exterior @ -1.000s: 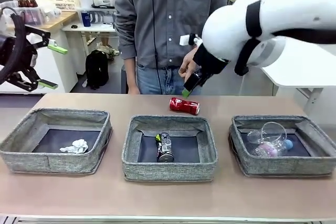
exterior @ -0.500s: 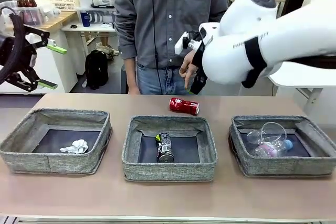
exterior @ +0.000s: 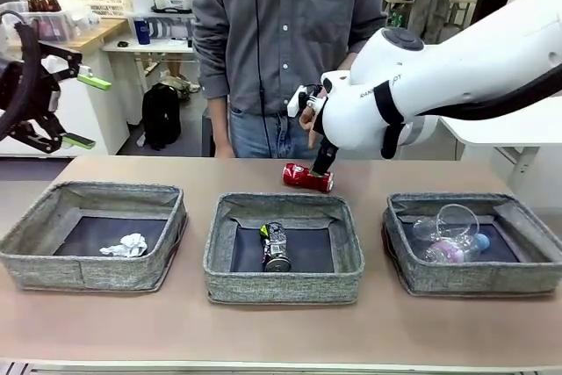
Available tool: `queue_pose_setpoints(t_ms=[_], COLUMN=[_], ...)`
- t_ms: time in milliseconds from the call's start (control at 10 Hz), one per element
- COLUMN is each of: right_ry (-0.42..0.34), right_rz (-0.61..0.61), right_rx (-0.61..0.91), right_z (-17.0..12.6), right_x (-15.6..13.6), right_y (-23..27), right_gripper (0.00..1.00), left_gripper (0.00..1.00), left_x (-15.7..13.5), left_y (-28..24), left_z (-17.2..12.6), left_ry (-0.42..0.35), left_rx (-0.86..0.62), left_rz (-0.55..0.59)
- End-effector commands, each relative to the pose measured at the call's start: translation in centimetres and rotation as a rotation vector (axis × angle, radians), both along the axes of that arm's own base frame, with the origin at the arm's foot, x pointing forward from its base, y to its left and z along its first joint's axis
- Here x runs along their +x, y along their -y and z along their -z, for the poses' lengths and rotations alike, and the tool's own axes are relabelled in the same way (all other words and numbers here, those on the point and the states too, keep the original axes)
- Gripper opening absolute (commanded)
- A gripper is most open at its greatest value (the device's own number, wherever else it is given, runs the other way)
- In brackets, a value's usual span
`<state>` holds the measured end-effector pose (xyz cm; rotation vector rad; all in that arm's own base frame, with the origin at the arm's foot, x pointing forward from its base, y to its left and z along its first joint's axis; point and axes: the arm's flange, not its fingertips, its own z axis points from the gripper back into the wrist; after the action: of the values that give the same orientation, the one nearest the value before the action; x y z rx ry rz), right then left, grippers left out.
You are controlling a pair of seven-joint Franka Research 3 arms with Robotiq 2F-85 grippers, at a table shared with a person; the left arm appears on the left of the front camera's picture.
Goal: Sort the waste into the appropriate baskets.
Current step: Pick up the waste item pointed out by the person.
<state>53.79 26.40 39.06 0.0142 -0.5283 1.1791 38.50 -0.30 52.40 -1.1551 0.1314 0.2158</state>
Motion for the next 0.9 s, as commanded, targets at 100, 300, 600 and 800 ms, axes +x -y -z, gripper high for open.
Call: queue_pose_setpoints(t_ms=[100, 300, 600, 800], right_ry=[-0.098, -0.140, -0.163, -0.179], right_rz=[0.015, 0.056, 0.065, 0.084], right_rx=[0.025, -0.008, 0.062, 0.074], right_z=[0.3, 2.3, 4.5, 5.6], right_x=[2.6, 4.5, 6.0, 6.6], right_y=[0.3, -0.2, 0.3, 0.6], right_gripper=[1.00, 1.00, 1.00, 1.00], left_gripper=[1.00, 1.00, 1.00, 1.00], left_x=[0.0, 0.0, 0.0, 0.0], left_y=[0.1, 0.1, 0.1, 0.1], left_z=[-0.2, -0.2, -0.2, -0.2], left_ry=[0.009, 0.009, 0.009, 0.009], left_rx=[-0.009, -0.009, -0.009, -0.009], left_rz=[-0.007, -0.007, -0.007, -0.007])
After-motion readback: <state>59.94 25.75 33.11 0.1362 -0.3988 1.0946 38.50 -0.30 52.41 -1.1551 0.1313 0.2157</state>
